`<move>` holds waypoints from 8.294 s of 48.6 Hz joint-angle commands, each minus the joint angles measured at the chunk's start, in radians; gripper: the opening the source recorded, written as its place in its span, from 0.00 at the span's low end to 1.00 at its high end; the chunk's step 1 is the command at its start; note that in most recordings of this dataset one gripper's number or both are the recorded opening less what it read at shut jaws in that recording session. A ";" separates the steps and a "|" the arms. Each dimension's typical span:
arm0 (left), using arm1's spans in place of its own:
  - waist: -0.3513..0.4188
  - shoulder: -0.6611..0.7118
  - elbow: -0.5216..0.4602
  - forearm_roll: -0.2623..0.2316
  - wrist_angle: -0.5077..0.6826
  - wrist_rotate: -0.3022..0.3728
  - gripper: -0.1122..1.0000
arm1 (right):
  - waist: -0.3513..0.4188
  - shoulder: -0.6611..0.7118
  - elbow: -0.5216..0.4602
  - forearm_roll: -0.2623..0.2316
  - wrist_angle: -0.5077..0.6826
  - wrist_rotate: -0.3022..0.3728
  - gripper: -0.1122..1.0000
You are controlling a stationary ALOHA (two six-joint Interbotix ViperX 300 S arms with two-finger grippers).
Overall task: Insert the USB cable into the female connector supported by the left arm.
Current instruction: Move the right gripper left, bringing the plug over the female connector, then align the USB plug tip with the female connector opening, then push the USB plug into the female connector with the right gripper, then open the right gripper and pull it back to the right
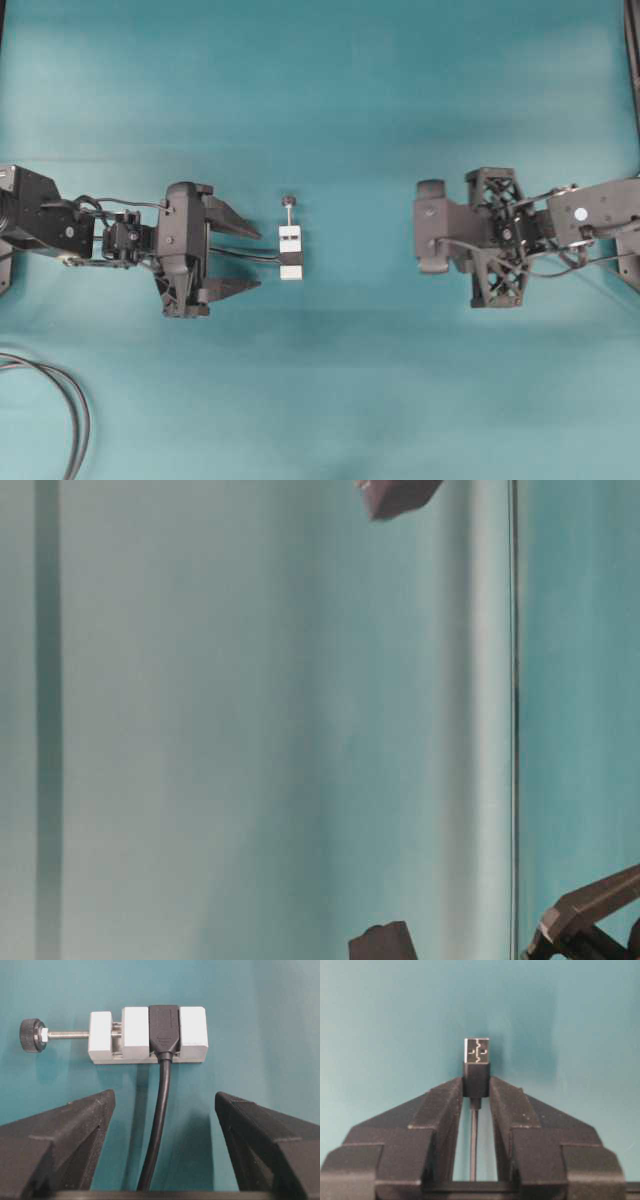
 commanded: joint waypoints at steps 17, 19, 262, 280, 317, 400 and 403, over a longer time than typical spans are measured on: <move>-0.002 0.005 -0.038 -0.002 -0.014 -0.009 0.90 | -0.003 0.044 -0.141 -0.080 0.021 0.002 0.27; -0.003 0.009 -0.044 -0.002 -0.014 -0.009 0.90 | -0.003 0.060 -0.156 -0.080 0.021 0.000 0.27; 0.063 0.086 -0.097 -0.002 -0.017 -0.003 0.90 | 0.043 0.440 -0.678 -0.101 0.117 -0.012 0.27; 0.063 0.086 -0.101 -0.002 -0.017 0.000 0.90 | 0.041 0.445 -0.710 -0.101 0.127 -0.014 0.27; 0.057 0.086 -0.120 -0.002 0.008 0.000 0.90 | 0.043 0.446 -0.712 -0.101 0.149 -0.008 0.27; 0.026 -0.407 0.035 -0.003 0.215 -0.012 0.90 | -0.044 -0.209 0.069 -0.101 -0.724 0.244 0.74; 0.026 -0.446 0.060 -0.011 0.221 -0.014 0.90 | -0.060 -0.230 0.106 -0.101 -0.747 0.244 0.74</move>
